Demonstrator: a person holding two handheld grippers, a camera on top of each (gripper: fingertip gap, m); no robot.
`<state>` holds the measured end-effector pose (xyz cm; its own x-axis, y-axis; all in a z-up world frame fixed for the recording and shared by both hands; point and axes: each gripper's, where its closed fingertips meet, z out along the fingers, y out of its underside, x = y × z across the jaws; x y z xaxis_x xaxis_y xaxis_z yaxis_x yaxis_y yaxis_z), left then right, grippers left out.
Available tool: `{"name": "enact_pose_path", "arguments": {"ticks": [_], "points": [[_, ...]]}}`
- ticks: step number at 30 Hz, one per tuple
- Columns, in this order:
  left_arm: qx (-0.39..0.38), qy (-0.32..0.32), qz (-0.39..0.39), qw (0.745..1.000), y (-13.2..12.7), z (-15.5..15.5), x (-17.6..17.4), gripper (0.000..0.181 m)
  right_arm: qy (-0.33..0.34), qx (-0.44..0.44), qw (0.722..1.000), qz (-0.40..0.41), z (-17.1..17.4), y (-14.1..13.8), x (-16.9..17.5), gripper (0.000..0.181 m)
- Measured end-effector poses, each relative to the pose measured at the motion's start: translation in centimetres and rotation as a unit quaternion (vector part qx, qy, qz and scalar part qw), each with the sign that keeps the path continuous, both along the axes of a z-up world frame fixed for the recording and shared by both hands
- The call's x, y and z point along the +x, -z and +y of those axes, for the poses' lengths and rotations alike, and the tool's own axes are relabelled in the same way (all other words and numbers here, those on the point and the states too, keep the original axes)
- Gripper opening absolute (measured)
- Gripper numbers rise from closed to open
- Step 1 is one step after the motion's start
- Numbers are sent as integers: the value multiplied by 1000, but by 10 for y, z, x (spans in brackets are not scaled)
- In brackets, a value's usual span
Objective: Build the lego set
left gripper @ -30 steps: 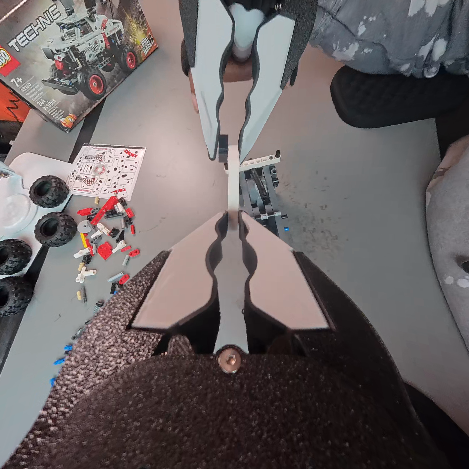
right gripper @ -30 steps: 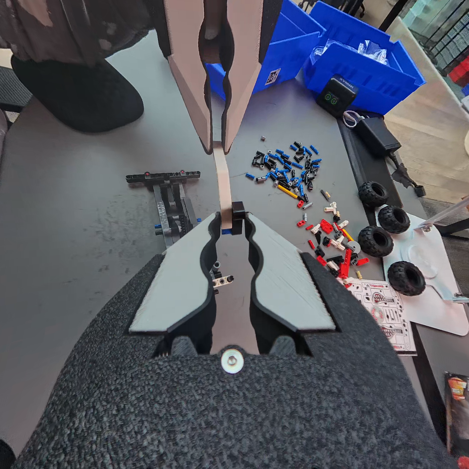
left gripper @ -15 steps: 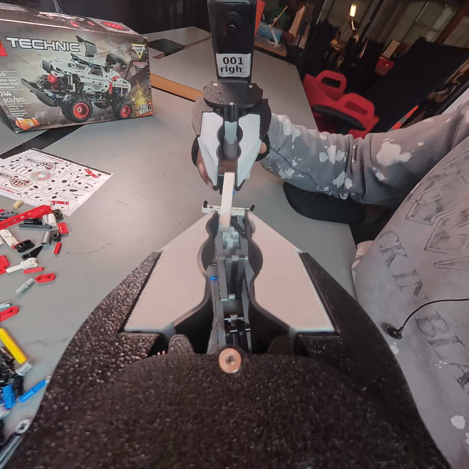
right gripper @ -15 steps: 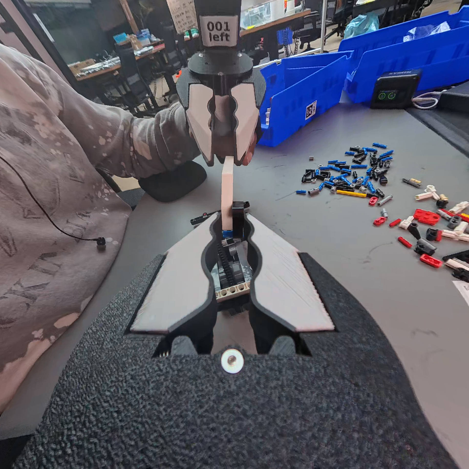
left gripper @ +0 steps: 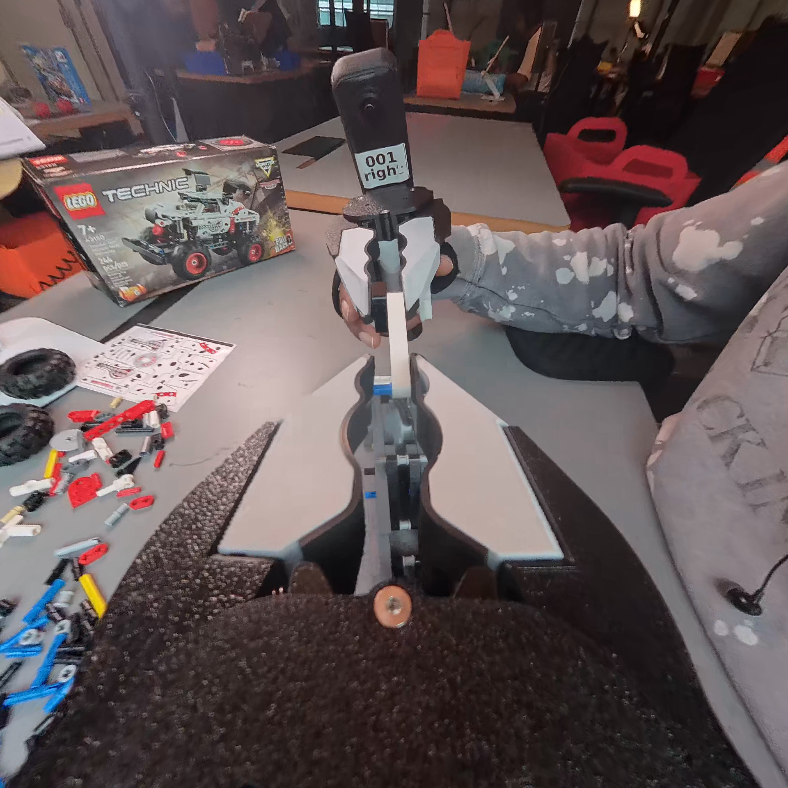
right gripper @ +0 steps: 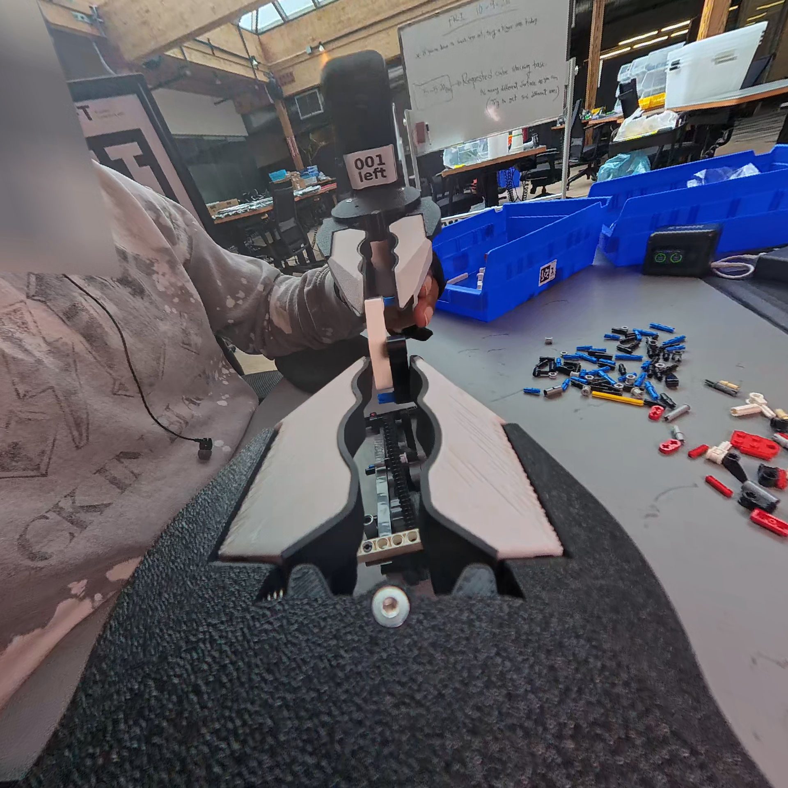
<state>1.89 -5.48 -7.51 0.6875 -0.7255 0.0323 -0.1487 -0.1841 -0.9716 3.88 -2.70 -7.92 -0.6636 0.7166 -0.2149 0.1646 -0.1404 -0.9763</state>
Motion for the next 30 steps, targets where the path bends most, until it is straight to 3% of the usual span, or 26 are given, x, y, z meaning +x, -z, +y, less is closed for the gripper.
{"name": "enact_pose_path", "arguments": {"ticks": [8, 13, 30], "points": [[97, -36, 170, 980, 15, -4, -1, 17, 23, 43, 999, -1, 14, -2, 10, 24], [76, -38, 158, 984, 25, -1, -7, 17, 56, 47, 997, -5, 34, -1, 14, 25], [-1, -56, 98, 994, 58, 17, -15, 17, 72, 96, 990, -69, 38, 35, 6, 21]]}}
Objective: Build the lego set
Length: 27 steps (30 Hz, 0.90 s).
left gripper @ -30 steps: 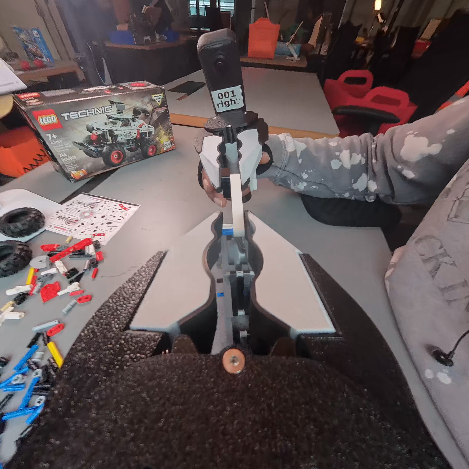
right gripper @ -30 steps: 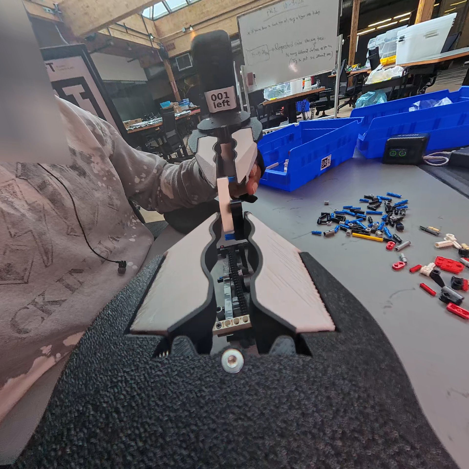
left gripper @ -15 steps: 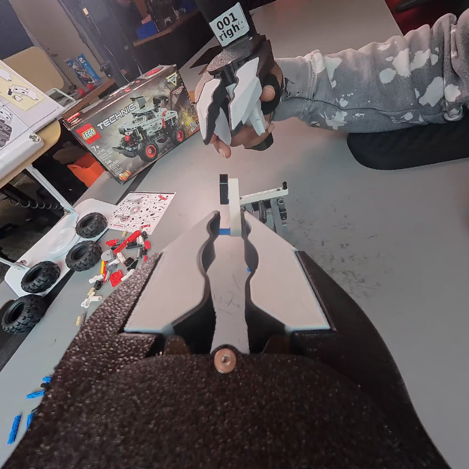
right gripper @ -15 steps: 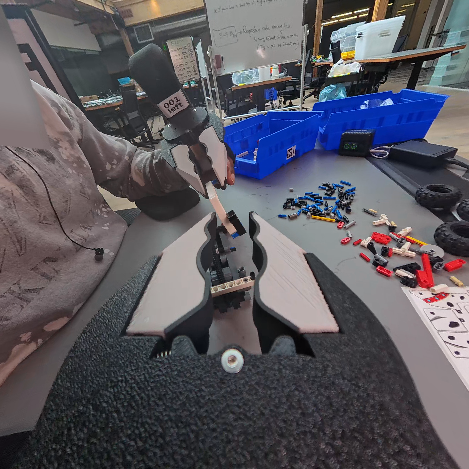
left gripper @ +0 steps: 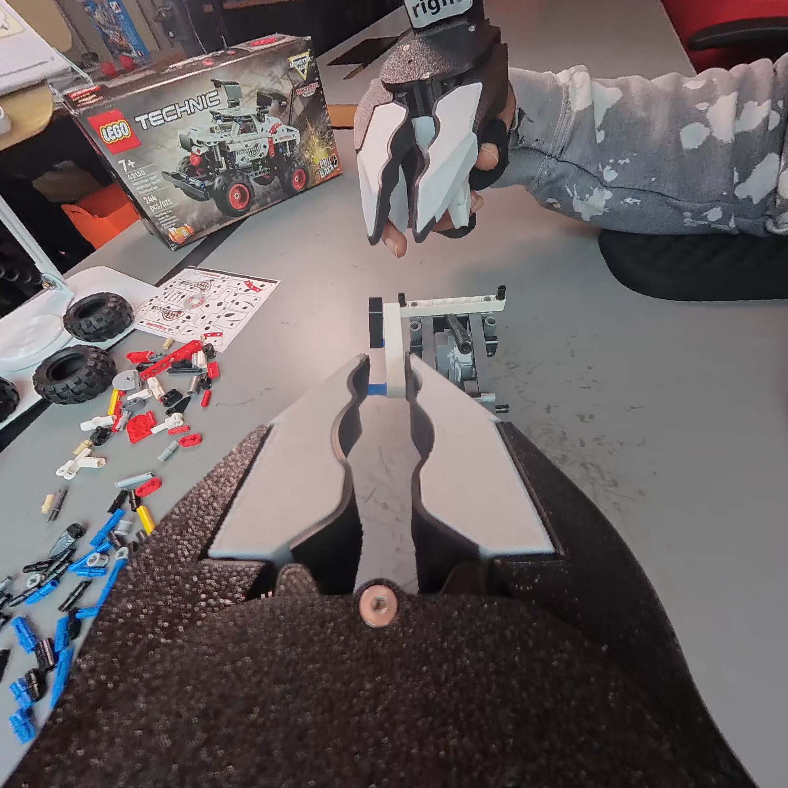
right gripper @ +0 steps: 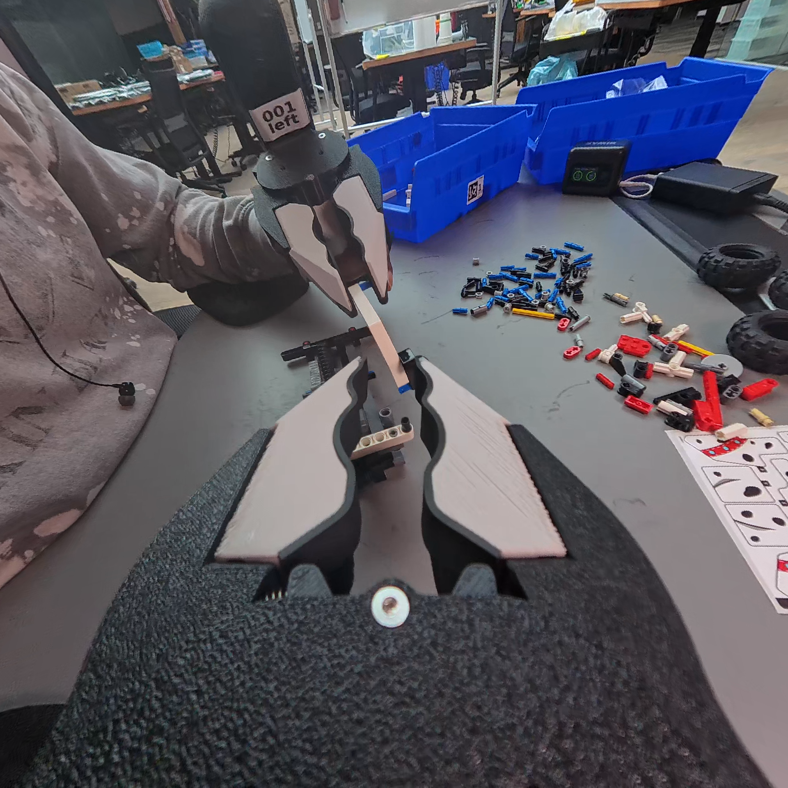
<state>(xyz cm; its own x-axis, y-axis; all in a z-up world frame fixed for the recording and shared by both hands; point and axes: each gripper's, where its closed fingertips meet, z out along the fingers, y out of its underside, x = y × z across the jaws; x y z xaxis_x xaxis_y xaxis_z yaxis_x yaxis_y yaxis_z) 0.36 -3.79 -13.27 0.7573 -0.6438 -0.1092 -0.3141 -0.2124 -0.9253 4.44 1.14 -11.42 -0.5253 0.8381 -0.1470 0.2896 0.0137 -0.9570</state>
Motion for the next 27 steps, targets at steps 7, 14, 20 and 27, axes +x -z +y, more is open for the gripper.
{"name": "enact_pose_path", "arguments": {"ticks": [7, 14, 20, 27], "points": [[-30, 11, -22, 999, 15, 2, 3, 17, -8, 28, 999, -41, -3, 21, -1, 31], [-37, 16, -44, 998, 16, 3, 2, 17, -14, 53, 996, -70, -4, 32, 2, 48], [-37, 14, -50, 998, 16, 4, 1, 17, -18, 45, 994, -98, -3, 46, 3, 48], [-29, 1, -62, 998, 11, 6, -6, 17, -57, 79, 984, -150, -22, 52, 22, 100]]}}
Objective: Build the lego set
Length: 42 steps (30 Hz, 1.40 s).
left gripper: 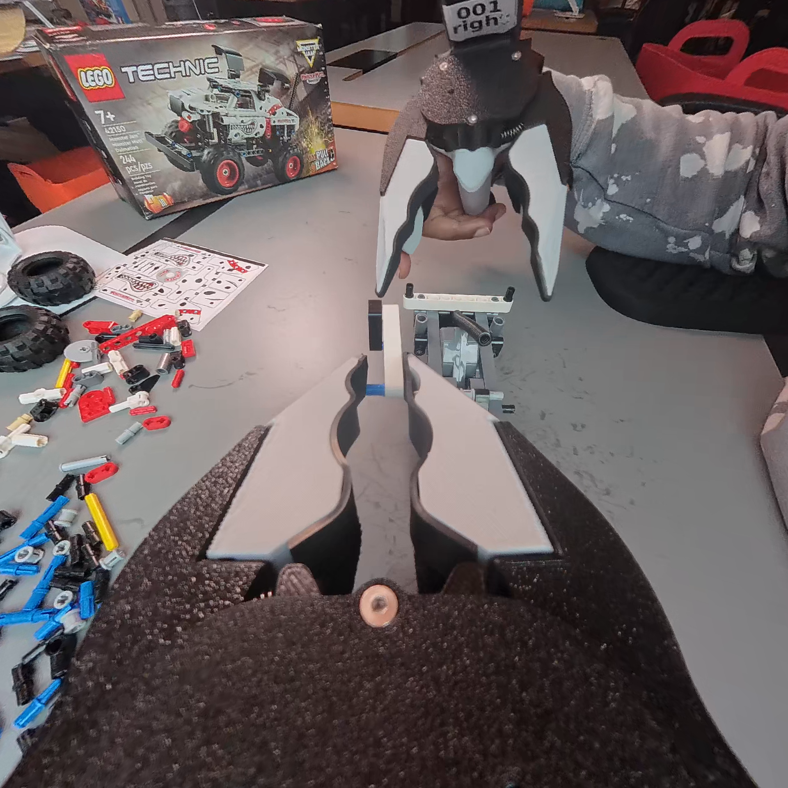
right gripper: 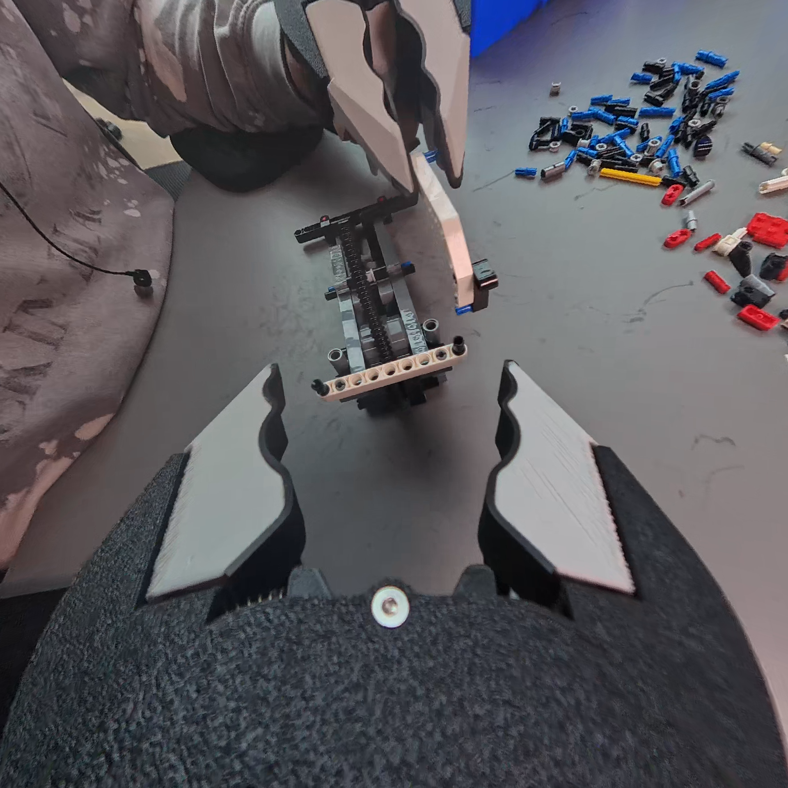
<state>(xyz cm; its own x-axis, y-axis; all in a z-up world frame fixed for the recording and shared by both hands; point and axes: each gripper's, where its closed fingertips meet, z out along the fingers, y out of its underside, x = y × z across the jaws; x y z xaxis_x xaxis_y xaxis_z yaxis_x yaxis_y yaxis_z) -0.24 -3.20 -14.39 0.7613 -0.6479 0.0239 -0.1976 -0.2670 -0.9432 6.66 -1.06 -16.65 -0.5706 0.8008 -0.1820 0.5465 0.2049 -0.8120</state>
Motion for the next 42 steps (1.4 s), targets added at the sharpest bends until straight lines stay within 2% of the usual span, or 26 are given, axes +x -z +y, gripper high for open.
{"name": "enact_pose_path", "arguments": {"ticks": [2, 5, 7, 9, 11, 12, 21, 28, 33, 38, 39, 42], "points": [[1, -3, -8, 1000, -2, 1, -2, 17, -5, 41, 999, -10, -4, 8, 0, 107], [2, -7, -20, 1000, -5, 1, -5, 17, -16, 100, 995, -24, -7, 23, -4, 108], [3, -9, -24, 1000, -6, 1, -7, 17, -19, 121, 992, -28, -8, 30, -6, 102], [6, -11, -25, 1000, -8, 1, -8, 17, -17, 131, 991, -31, -7, 34, -8, 86], [7, -11, -26, 1000, -9, 1, -10, 17, -21, 127, 991, -31, -8, 35, -8, 83], [7, -12, -27, 1000, -9, 1, -10, 17, -22, 129, 991, -32, -7, 35, -7, 73], [5, -16, -29, 999, -6, 2, -15, 17, -5, 144, 988, -53, -7, 36, -7, 73], [3, -15, -33, 999, -7, 2, -19, 17, 30, 137, 990, -33, -14, 36, -7, 72], [-2, 17, -44, 999, -5, -4, -12, 17, 37, 135, 990, -25, -21, 35, -7, 72], [1, 48, -40, 998, -4, -10, -4, 17, 49, 132, 990, -25, -24, 34, -5, 74], [2, 53, -40, 998, -4, -11, -3, 17, 50, 129, 990, -18, -24, 32, -5, 82], [3, 63, -44, 997, -6, -14, -3, 16, 56, 86, 995, 11, -21, 11, -3, 87]]}}
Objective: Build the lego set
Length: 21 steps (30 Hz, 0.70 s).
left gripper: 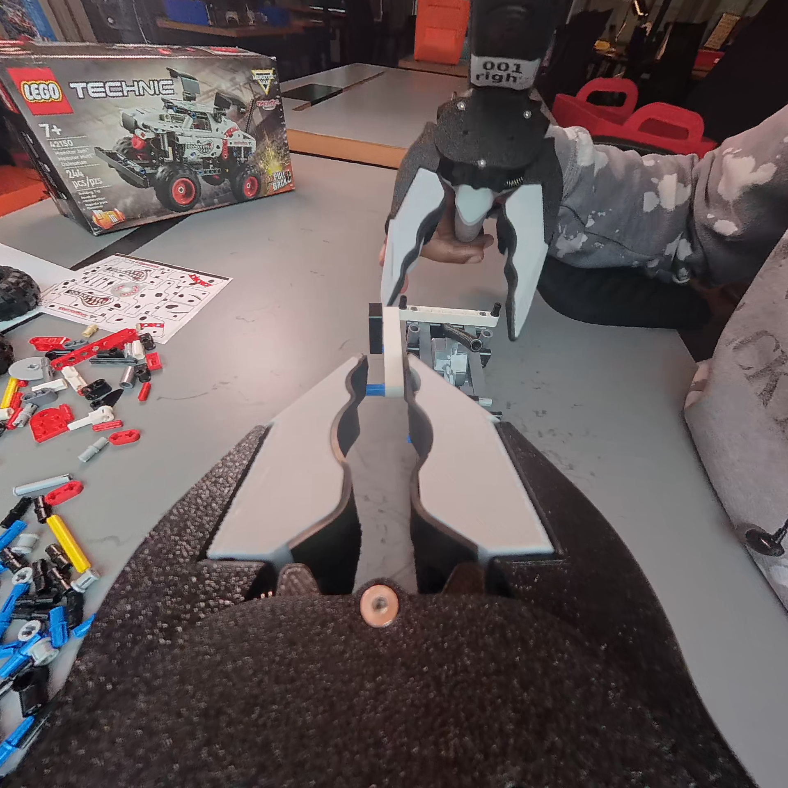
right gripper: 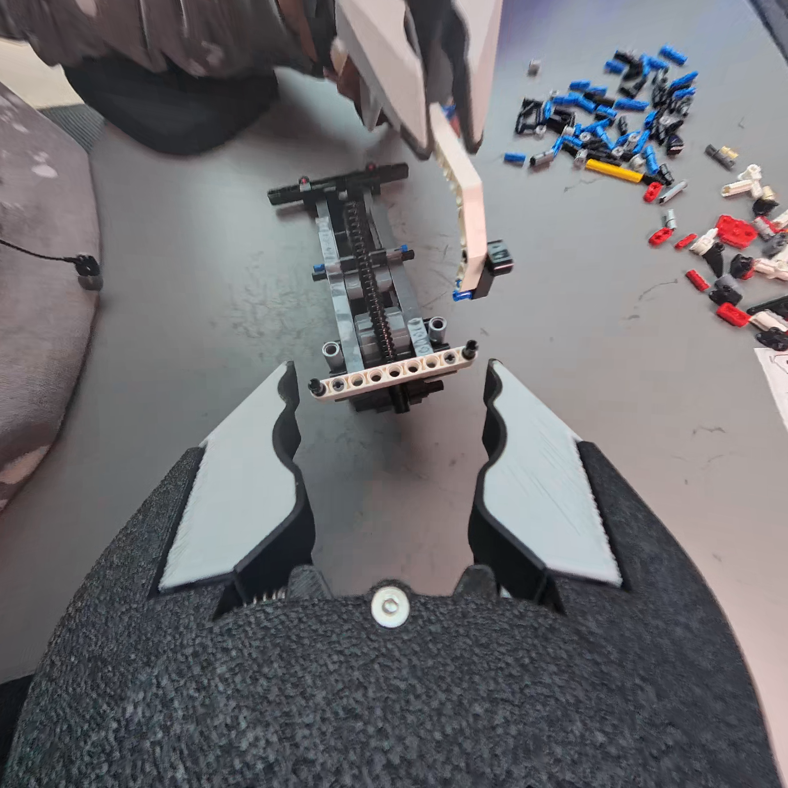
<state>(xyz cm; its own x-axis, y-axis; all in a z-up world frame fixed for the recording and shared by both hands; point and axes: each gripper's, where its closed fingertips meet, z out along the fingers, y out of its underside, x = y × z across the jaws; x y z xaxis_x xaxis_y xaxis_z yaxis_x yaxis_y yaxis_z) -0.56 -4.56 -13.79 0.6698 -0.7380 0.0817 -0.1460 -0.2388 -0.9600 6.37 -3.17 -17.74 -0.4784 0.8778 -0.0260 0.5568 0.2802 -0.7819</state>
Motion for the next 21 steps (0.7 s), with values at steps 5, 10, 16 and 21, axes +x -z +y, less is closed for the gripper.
{"name": "enact_pose_path", "arguments": {"ticks": [5, 10, 16, 21], "points": [[-1, 11, -9, 1000, -2, -1, 0, 16, 40, -78, 991, 97, 27, -40, -5, 46], [-5, 17, -3, 1000, 1, 0, 2, 17, 21, -67, 994, 87, 27, -31, -19, 34], [0, 22, 3, 1000, 2, -1, 6, 17, -16, -62, 997, 53, 21, -21, -38, 34], [-2, 17, 14, 1000, 6, 1, 6, 17, -35, -70, 996, 34, 19, -16, -41, 17]]}}
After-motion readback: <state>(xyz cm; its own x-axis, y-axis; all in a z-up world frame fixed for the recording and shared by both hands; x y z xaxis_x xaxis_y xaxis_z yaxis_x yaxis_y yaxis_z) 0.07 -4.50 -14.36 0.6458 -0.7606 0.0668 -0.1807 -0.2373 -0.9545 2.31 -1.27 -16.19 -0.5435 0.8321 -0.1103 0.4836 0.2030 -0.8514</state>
